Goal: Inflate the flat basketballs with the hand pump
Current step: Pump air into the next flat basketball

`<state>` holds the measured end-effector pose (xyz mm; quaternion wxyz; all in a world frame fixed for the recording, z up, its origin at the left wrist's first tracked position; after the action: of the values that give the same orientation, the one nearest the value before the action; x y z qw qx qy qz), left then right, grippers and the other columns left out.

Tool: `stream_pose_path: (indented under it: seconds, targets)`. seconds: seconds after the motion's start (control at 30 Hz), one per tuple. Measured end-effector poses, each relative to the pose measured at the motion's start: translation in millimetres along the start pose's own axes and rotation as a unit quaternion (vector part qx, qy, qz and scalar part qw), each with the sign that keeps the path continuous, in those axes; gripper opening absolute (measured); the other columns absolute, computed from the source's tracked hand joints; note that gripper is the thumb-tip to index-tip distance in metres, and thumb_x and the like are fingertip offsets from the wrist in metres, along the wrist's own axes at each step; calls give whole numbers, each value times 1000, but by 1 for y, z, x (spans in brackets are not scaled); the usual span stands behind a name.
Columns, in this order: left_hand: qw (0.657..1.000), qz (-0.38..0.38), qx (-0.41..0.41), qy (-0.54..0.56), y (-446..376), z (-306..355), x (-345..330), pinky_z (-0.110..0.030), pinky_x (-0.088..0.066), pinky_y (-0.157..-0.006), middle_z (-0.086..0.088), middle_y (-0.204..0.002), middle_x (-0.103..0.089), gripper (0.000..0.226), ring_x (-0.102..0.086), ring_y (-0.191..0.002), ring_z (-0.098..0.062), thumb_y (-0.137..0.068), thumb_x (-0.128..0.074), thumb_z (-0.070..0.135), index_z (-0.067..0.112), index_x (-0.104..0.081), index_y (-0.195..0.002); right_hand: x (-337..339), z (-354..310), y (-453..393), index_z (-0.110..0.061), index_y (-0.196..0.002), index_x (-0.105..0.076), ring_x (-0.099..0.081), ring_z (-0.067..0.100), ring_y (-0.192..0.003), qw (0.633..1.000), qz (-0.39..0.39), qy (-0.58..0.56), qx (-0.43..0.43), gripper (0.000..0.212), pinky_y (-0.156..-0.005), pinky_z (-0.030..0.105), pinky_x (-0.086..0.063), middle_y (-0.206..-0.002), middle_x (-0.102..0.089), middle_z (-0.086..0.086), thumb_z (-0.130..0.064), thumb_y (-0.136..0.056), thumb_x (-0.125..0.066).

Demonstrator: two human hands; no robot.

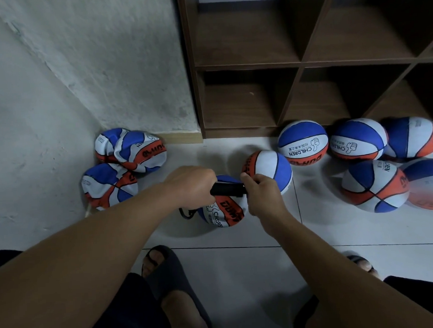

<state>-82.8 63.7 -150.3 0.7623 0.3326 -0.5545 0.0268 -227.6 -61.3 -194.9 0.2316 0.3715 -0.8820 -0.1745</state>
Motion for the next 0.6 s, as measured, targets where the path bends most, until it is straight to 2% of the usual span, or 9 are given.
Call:
stream_pose_path:
  seconds: [0.1, 0.17, 0.23, 0.3, 0.37, 0.43, 0.6]
  targets:
    - [999, 9, 35, -1, 0, -20, 12, -29, -43, -51, 1, -64, -61, 19, -59, -54, -20, -86, -71, 27, 22, -61, -71, 29, -3, -17, -8, -87, -65, -42, 17, -53, 999, 41, -10, -33, 37, -52, 31, -38, -69, -52, 7, -41, -104, -64]
    - [998, 10, 54, 12, 1, -34, 14, -34, -49, -55, 1, -64, -62, 21, -61, -56, -21, -87, -71, 31, 22, -63, -71, 54, -4, -28, -3, -98, -65, -43, 20, -57, 996, 76, -20, -45, 36, -52, 35, -39, -76, -50, 10, -38, -103, -66]
    - [998, 7, 55, 30, 2, -36, 12, -37, -54, -59, 0, -66, -64, 23, -65, -59, -22, -90, -71, 35, 22, -64, -72, 64, -4, -33, -5, -98, -65, -40, 20, -56, 995, 84, -29, -40, 32, -50, 34, -37, -75, -46, 10, -37, -104, -66]
    - [999, 11, 46, 26, 3, -27, 11, -34, -50, -56, -1, -67, -65, 27, -64, -59, -21, -94, -69, 37, 22, -64, -72, 57, -3, -29, -4, -93, -63, -41, 22, -57, 995, 95, -14, -28, 32, -53, 36, -38, -70, -44, 8, -34, -105, -62]
    - [999, 28, 44, 5, 2, -16, 11, -30, -44, -52, -1, -64, -62, 28, -59, -55, -21, -93, -67, 31, 21, -60, -68, 41, -3, -18, -3, -85, -58, -42, 23, -58, 995, 96, 9, -1, 36, -57, 37, -38, -64, -43, 6, -33, -104, -58]
    - [998, 36, 44, -1, 2, -6, 10, -28, -38, -50, 0, -62, -58, 27, -54, -52, -21, -91, -66, 24, 21, -55, -66, 26, -5, -6, -9, -76, -51, -40, 20, -57, 995, 88, 25, 28, 38, -54, 33, -34, -61, -43, 3, -32, -106, -56]
    - [999, 27, 21, 6, 1, 5, 2, -27, -38, -49, 2, -63, -61, 24, -60, -54, -19, -92, -68, 27, 26, -57, -70, 6, -17, 12, -10, -83, -59, -43, 11, -54, 995, 57, 36, 77, 42, -52, 30, -38, -61, -49, -3, -40, -110, -50]
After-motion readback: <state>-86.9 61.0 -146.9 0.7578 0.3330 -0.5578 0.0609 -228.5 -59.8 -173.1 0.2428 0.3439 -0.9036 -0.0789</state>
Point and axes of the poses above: each hand's wrist, its own y-axis away from the middle knuckle, its own x-axis out of the back of the hand, z = x × y, the point moved 3 cm from there along -y, towards the middle knuckle
